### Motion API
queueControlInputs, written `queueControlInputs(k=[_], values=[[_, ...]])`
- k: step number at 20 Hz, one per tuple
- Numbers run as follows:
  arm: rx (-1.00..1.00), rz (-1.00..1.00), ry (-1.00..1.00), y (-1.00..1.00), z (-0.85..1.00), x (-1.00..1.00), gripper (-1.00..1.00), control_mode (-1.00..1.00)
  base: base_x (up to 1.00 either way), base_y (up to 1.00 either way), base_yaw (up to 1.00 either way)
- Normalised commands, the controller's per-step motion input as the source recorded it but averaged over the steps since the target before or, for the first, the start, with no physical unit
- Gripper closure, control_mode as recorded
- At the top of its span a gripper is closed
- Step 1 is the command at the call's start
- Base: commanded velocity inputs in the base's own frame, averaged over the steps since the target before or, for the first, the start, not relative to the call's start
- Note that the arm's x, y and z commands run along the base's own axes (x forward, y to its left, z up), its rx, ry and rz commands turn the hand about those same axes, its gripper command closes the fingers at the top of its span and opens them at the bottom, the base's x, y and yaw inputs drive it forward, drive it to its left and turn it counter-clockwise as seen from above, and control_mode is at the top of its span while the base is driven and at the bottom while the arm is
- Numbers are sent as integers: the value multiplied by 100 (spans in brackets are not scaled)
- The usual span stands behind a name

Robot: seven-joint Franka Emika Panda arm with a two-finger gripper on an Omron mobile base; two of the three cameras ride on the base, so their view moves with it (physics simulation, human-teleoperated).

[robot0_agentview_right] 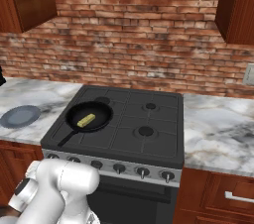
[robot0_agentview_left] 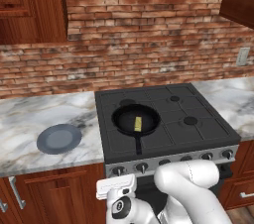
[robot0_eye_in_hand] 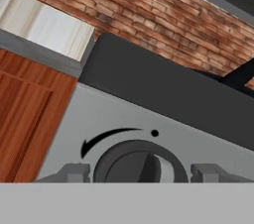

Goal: Pick up the butter stick and place it in the pan. Then turn on the burner for the pan.

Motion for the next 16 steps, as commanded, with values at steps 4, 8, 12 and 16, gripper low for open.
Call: queueControlInputs(k=[4, 8, 12, 16], values=[[3, 4, -2, -11, 0, 9, -100, -100, 0, 0, 0], [0, 2, 0, -1, 0, 0, 100, -100, 0, 0, 0], [0, 0, 0, 0, 0, 0, 100, -100, 0, 0, 0], [0, 0, 0, 0, 0, 0, 100, -100, 0, 0, 0]])
